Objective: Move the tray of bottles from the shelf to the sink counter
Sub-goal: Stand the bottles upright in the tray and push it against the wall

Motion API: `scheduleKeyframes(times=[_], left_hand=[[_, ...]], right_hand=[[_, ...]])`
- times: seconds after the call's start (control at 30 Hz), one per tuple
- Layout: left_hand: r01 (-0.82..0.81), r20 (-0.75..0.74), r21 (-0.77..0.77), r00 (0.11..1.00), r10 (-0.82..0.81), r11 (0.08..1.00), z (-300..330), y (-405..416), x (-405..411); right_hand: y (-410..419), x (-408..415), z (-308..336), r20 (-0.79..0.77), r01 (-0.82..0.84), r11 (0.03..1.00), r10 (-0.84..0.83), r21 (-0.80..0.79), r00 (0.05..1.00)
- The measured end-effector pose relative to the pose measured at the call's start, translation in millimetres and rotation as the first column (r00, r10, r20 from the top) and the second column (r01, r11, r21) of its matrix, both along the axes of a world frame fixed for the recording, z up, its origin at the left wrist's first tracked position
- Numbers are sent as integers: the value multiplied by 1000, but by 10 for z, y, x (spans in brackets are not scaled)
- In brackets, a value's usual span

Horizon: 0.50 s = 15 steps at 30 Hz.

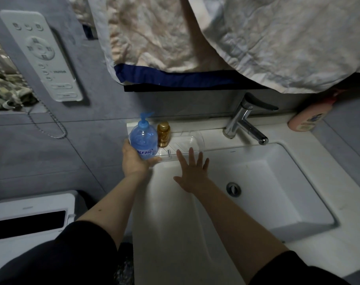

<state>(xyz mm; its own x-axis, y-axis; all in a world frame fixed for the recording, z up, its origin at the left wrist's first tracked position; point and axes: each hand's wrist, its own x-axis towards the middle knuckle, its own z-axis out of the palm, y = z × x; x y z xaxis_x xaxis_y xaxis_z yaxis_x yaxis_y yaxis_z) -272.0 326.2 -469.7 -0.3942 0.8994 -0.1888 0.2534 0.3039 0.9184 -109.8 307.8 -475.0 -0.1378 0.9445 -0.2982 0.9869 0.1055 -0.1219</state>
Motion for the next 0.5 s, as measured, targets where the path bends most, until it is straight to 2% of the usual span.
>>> scheduleKeyframes(times=[0.3,0.5], left_hand=[[-25,32,14,999,25,1000,-6,77,27],[-38,-26,6,999,38,999,-81,108,23]], right_hand=[[141,-65,-9,15,36,999,-36,6,999],[179,-82,-29,14,62,998,-62,5,998]])
